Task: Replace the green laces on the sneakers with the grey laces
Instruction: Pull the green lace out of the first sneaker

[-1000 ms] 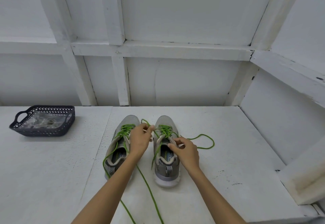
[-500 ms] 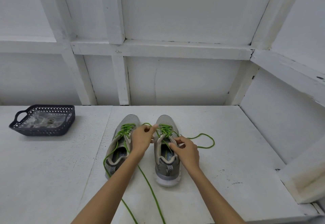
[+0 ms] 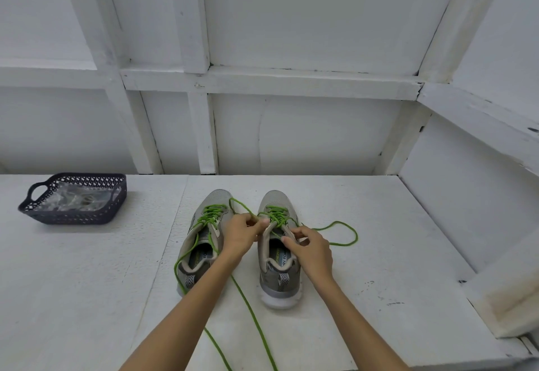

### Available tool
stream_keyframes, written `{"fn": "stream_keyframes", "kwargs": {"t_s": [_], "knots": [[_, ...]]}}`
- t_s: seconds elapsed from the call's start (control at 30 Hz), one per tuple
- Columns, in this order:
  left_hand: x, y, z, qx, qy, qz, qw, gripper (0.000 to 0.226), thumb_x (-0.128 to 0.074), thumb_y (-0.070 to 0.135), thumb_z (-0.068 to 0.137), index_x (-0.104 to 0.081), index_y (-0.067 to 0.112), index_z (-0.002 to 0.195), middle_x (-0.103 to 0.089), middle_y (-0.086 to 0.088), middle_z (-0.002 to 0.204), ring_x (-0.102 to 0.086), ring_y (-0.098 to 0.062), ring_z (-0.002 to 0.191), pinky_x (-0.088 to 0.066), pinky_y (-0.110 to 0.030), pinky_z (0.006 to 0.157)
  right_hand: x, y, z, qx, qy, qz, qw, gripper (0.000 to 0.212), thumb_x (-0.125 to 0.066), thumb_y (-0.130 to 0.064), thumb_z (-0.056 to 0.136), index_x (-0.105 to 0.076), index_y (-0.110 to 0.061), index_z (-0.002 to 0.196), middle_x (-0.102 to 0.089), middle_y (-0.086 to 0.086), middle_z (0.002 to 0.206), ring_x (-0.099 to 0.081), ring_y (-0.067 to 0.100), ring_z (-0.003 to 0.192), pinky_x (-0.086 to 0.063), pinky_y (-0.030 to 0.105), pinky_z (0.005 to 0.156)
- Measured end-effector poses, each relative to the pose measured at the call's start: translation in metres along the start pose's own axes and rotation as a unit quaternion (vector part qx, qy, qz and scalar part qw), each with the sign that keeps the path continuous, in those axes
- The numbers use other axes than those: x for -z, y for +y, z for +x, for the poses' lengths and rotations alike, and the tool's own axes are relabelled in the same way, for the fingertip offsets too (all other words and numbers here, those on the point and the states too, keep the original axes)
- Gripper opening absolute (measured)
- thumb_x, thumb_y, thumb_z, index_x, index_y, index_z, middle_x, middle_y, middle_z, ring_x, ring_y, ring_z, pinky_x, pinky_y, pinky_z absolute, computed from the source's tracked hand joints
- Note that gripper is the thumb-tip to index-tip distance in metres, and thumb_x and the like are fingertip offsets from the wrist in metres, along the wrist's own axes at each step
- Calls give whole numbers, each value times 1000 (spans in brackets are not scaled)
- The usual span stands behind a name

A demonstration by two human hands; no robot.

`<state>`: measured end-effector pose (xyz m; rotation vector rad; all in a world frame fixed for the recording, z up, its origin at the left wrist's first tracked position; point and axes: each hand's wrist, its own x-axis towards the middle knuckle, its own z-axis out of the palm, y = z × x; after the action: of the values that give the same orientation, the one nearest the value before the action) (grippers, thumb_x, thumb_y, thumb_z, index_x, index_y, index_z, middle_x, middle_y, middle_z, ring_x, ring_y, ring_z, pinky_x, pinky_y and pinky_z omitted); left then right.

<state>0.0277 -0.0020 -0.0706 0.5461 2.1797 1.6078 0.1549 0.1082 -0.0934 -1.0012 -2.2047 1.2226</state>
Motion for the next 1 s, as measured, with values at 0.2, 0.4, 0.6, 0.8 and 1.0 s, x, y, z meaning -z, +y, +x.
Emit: {"fn": "stream_keyframes", "kwargs": {"t_s": [0.2,0.4,0.6,0.8,1.0], "knots": [[3,4,3,45,132,-97,985,20,-62,29,93,-60,10,87,-63,-5,80,-64,-19,72,-56,-45,84,3,3,5,-5,-31,28,999,28,-75,-52,75,-72,-31,92,-67,-14,92,-61,7,85,-50,29,74],[-17,-8,-9,129,-6,-75,989,51,-64,48,87,-52,5,114,-58,-7,117,-55,-21,110,-46,-42,98,16,-7,25,-4,-85,76,993,22,-65,-34,91,-70,-16,78,-63,-7,69,-55,7,67,-44,27,70],[-29,-16,-29,84,-48,-59,994,18,-58,32,95,-52,15,99,-60,-4,102,-56,-13,91,-42,-17,64,20,-15,47,14,-117,20,993,14,-75,-23,84,-70,-18,71,-64,-4,61,-57,9,56,-48,22,59],[-31,-17,-32,28,-47,1,999,29,-49,20,100,-50,14,128,-57,-2,121,-52,-15,112,-39,-18,81,24,-27,57,29,-164,-1,986,7,-74,-15,83,-72,-17,77,-66,0,65,-61,16,59,-41,18,45],[-32,-22,-27,12,-43,77,996,27,-46,19,100,-49,5,124,-56,-12,121,-52,-25,113,-36,-26,82,34,-32,64,8,-229,20,973,5,-75,-13,82,-72,-10,82,-69,4,73,-65,15,61,-51,26,53]]}}
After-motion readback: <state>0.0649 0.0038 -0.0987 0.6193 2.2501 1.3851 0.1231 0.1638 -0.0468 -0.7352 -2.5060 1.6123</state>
